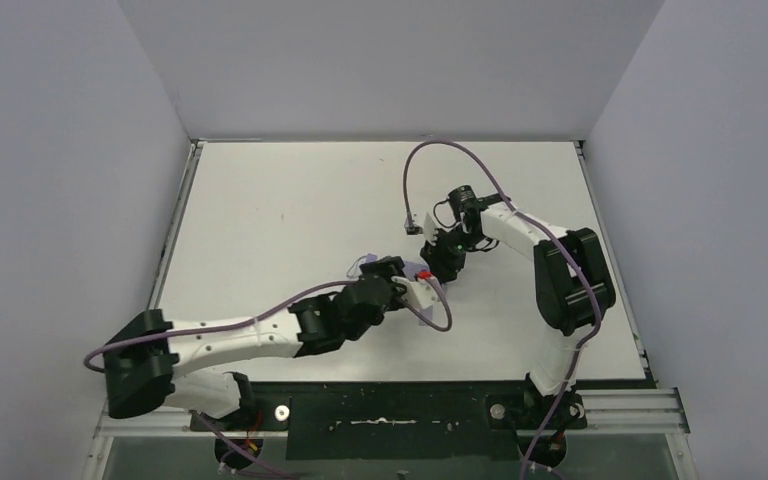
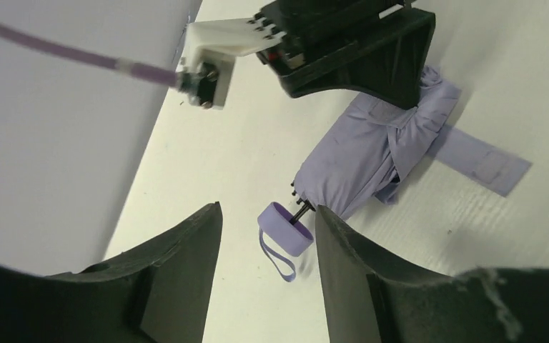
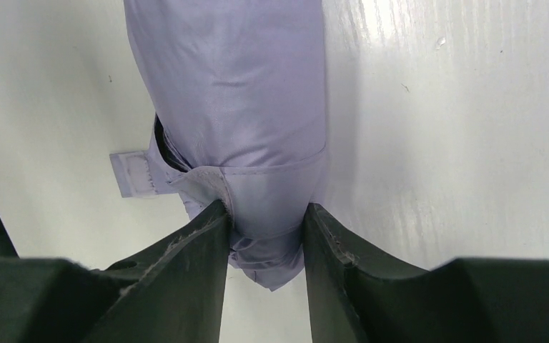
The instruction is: Put away the umbrella
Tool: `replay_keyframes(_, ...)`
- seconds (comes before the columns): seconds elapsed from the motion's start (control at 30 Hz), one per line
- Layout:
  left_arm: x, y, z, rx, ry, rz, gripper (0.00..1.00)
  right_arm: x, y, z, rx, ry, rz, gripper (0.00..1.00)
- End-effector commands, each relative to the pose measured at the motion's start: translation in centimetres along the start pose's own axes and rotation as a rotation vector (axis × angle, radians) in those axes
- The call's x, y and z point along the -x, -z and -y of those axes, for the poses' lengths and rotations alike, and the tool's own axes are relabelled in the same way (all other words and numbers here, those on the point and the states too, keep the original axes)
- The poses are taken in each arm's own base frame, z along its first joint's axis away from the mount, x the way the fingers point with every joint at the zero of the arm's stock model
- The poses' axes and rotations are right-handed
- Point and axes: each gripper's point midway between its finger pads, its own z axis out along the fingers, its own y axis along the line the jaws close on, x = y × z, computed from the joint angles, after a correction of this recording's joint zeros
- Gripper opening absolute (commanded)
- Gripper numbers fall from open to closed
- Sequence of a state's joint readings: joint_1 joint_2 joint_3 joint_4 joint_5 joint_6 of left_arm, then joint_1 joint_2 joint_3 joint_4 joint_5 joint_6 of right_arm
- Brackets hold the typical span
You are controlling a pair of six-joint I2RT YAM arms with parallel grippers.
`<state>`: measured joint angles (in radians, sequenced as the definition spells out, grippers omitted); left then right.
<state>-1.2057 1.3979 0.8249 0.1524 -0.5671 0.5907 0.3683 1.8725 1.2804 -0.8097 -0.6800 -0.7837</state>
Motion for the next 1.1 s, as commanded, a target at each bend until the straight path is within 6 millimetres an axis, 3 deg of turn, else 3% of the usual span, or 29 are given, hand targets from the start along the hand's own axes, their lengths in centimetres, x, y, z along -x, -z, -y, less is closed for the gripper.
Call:
replay_keyframes(0.0, -0.9, 3.2, -0.7, -0.148, 0.324, 0.041, 0.48, -2.0, -0.2, 3.9, -0.206, 0.095, -0.096, 0.21)
replay_keyframes(0.2, -4.1, 3.3, -10.2, -0.066, 0.789, 0.142, 0.51, -1.4, -0.7, 3.2, -0.271, 0.19, -0.065, 0.22)
replay_keyframes(0.3, -5.5, 1.9, -12.4, -0.089, 0.924, 0.124, 0.53, -0.8, -1.2, 2.7, -0.293, 0.261, -0.046, 0.22)
replay_keyframes(0.43, -6.0, -0.2, -14.1, -0.177, 1.067, 0.129, 0.57, -0.8, -1.9, 2.0, -0.315, 0.33, -0.052, 0.22)
replay_keyframes(0.53, -5.7, -2.2, -13.8, -0.287, 1.118, 0.135, 0.71, -1.2, -2.6, 1.0, -0.316, 0.384, -0.08, 0.23)
replay_keyframes(0.63, -5.4, -4.0, -11.9, -0.443, 1.111, 0.12, 0.77, -1.5, -3.1, 0.3, -0.314, 0.428, -0.102, 0.23)
replay_keyframes(0.87, -6.8, -6.3, -7.3, -0.653, 1.132, -0.011, 0.84, -1.8, -2.9, -1.0, -0.327, 0.49, -0.104, 0.23)
replay_keyframes(1.07, -6.3, -6.6, -1.1, -0.853, 1.008, -0.118, 0.85, -1.6, -2.7, -1.4, -0.328, 0.498, -0.097, 0.23)
